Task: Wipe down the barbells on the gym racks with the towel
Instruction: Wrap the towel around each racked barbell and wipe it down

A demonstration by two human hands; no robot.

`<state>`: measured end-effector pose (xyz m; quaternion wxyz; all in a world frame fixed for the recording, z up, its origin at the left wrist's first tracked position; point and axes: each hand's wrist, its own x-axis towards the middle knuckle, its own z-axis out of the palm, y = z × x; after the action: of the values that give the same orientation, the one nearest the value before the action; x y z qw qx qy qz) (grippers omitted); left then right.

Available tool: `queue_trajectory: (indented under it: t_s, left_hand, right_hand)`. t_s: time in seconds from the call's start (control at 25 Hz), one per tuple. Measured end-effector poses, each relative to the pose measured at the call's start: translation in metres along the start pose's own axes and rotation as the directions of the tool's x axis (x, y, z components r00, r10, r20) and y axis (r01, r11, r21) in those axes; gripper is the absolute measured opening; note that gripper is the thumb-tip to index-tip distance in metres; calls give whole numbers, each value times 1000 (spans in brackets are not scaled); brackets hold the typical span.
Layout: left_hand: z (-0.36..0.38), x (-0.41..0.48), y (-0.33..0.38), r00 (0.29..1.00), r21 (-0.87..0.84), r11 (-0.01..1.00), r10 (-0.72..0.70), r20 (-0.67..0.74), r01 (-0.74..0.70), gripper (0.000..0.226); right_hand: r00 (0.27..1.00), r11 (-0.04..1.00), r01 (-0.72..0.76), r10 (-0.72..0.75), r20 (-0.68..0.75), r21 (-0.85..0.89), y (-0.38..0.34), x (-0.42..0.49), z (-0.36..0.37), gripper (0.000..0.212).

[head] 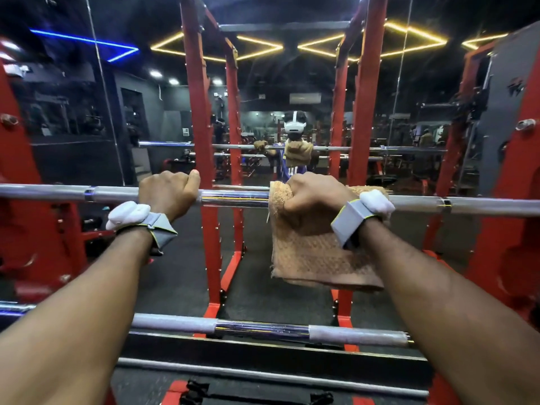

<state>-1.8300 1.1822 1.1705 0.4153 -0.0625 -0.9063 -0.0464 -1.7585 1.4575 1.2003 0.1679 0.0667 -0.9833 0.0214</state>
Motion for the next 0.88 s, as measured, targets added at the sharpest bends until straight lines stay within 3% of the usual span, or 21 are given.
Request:
queue_trajectory:
  t_s: [0.12,0.24,0.32,0.4,0.48,0.56,0.64,0.72,0.8,0.88]
  left_hand:
    - [-2,-1,0,1000,13,1000,9,-21,-9,55]
    - [-3,-1,2,999,67,997,44,11,-44,47]
    - [-3,1,0,998,77,995,59,23,-61,48]
    - [-5,2,-4,998,58,997,57,35,-59,54]
    - [-7,1,-6,998,24,999,45,39,-46,55]
    - [-10,0,-1,997,5,998,61,52,-62,56]
    - [-11,0,-1,995,7,996,89,53,-89,56]
    - [-7,0,-3,993,21,994,105,56,-106,57]
    - [-5,0,-4,993,14,994,110,37,-111,57]
    - [-5,1,-4,993,9,993,117,20,-117,57]
  right_hand:
    - [981,991,61,-81,-177,-117,0,-12,7,30]
    - [840,942,-8,-175,-514,-335,-7,-28,31,29]
    - [797,932,-8,-213,-565,-362,-8,-30,36,32]
    - [893,957,64,-182,-413,-282,-6,-27,20,34]
    - [986,992,109,-116,-122,-59,-7,-17,-2,34]
    - [963,956,47,-119,240,288,-8,-3,-16,27]
    - [913,908,-106,-72,402,405,-14,11,-17,25]
    - [959,965,-93,21,283,245,-20,10,-15,26]
    - [997,997,-18,12,-80,-70,-26,-3,0,37]
    - [932,949,-7,-108,-346,-315,-30,-20,20,36]
